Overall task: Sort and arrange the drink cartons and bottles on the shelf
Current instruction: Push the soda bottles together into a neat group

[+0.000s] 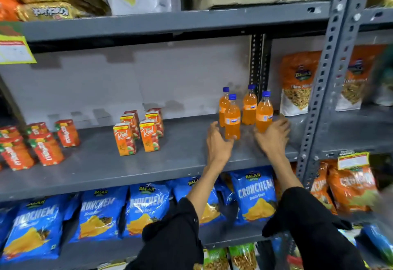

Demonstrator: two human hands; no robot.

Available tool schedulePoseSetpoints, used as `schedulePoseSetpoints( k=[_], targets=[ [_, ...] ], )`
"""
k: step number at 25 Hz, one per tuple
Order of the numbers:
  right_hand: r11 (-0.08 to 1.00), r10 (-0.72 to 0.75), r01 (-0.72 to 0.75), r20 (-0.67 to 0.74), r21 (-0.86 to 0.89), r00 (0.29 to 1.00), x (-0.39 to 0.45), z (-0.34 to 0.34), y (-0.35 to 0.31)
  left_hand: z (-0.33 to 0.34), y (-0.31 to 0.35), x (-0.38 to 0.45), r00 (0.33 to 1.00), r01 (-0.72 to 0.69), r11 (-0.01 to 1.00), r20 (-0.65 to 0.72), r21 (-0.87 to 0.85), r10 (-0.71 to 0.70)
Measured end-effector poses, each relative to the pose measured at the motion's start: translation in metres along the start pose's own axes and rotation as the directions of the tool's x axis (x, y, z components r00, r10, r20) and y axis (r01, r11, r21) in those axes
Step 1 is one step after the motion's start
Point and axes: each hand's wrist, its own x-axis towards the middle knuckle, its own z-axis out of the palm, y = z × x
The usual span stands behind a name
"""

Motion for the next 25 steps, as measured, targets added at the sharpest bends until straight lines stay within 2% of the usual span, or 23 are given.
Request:
schedulePoseSetpoints(
  k=[3,5,9,14,20,25],
  targets=[
    [1.0,-0.025,0.021,0.195,0.023,0.98,0.031,0.013,0.02,0.02,0.0,0.019,0.997,0.058,0.997,0.056,0.06,-0.061],
    [0.999,-0.043,0.036,0.255,0.035,0.966,0.047,0.023,0.031,0.025,-0.002,0.028,0.993,0.09,0.993,0.07,0.082,-0.096],
    [0.997,-0.071,0.071,0.29,0.008,0.954,0.088,0.061,0.061,0.032,-0.001,0.032,0.992,0.117,0.992,0.04,0.04,-0.118],
    [0.987,-0.16,0.149,0.276,0.063,0.948,0.058,0.026,0.038,0.038,0.0,0.028,0.993,0.119,0.992,-0.004,0.028,-0.119],
    [0.971,-0.237,0.221,0.258,0.089,0.937,0.046,0.014,0.031,0.037,-0.003,0.026,0.995,0.103,0.994,-0.007,0.026,-0.103],
    [0.989,-0.141,0.127,0.269,0.07,0.953,0.04,0.01,0.026,0.035,0.0,0.024,0.994,0.108,0.994,0.012,0.032,-0.109]
  ],
)
